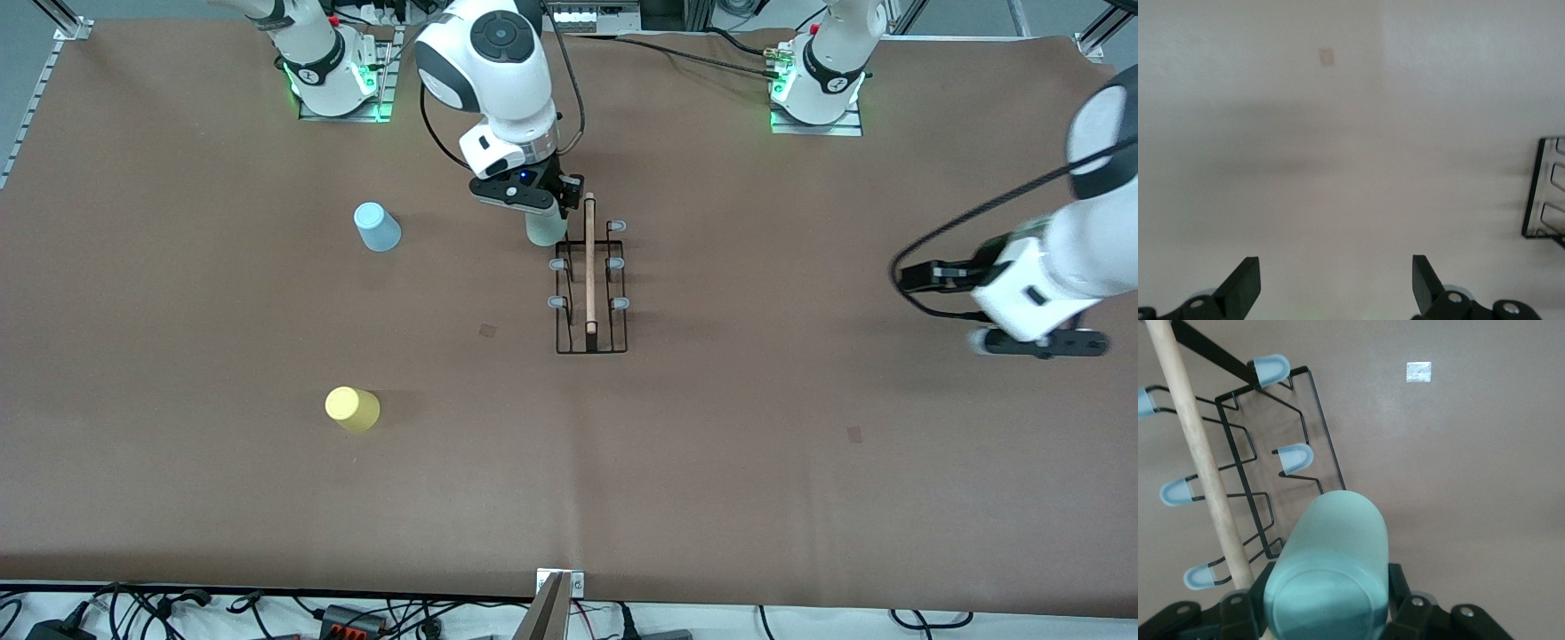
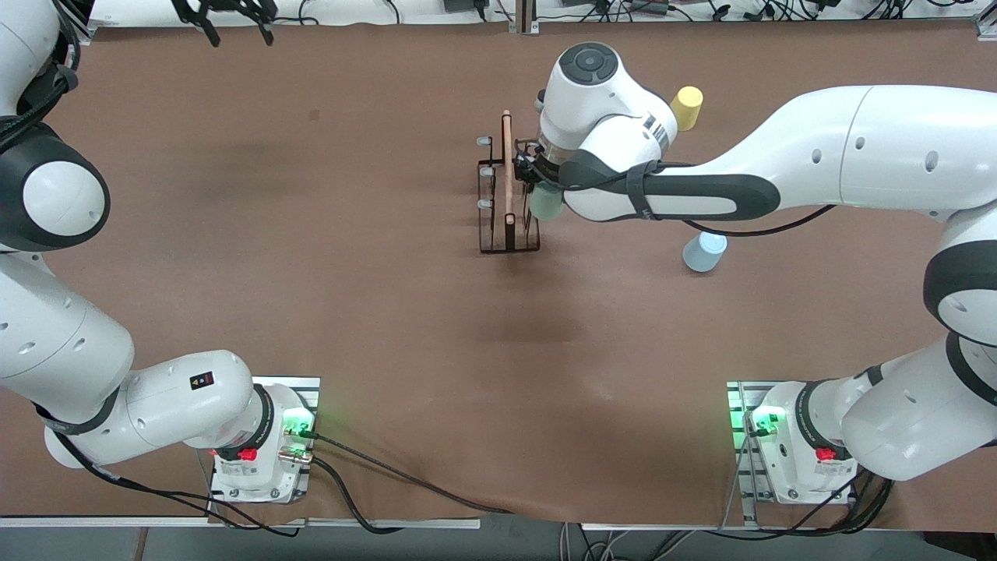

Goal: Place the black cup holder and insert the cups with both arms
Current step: 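Lower the blue cup onto a holder peg and open the right gripper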

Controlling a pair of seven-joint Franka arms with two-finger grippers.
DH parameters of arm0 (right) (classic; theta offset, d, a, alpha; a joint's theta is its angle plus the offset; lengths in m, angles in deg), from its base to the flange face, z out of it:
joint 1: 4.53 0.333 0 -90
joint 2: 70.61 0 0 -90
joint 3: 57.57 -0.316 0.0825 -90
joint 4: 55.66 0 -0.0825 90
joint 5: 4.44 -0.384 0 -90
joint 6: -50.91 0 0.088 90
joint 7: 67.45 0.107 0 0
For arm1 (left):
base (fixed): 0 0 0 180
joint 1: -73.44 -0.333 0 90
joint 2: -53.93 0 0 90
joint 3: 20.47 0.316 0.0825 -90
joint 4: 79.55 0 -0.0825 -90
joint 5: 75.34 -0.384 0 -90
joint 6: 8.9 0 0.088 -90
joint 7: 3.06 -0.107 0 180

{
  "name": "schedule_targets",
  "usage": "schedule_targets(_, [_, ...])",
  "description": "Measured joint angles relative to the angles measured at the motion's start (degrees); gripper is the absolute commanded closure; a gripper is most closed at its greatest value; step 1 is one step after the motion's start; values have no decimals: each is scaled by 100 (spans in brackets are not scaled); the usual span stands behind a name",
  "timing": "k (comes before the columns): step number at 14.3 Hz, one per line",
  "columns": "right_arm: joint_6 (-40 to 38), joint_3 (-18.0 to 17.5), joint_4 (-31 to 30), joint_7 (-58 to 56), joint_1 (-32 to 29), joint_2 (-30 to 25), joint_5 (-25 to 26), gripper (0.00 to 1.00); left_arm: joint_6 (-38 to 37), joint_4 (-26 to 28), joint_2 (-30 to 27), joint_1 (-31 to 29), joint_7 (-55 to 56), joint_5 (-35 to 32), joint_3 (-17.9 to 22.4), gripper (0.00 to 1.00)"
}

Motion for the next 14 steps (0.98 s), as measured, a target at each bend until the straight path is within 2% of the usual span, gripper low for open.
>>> schedule_targets(1, [20, -1, 21, 42, 41, 58, 54, 59, 0, -141, -8, -16, 0, 1, 28, 0])
schedule_targets(2, [49, -1, 41, 123, 78, 129, 137, 42, -2, -274, -31, -16, 2, 1, 93, 0])
schedule_targets(3, [99, -3, 51, 189, 101, 213, 244, 11, -9, -356, -92, 11, 2, 7, 222, 0])
schedule_targets(4, [153, -5, 54, 222, 118, 305, 322, 0, -23, -365, -201, 113, -2, 39, 464, 0])
schedule_targets(7, [331, -5, 65, 246, 162, 523, 429, 0, 20, -25, -686, 1049, -24, 469, 1799, 0])
schedule_targets(9, [291, 10, 158, 245, 132, 508, 441, 0, 449, 653, -1124, 1591, -120, 636, 2454, 0])
schedule_targets(12, [-323, 43, 327, -315, -282, 228, 457, 0, 1078, 1815, -1915, 1845, -317, 672, 2703, 0])
schedule_targets(14, [-721, 84, 334, -1458, -910, 24, 456, 0, 1168, 2187, -2222, 1884, -319, 673, 2705, 0])
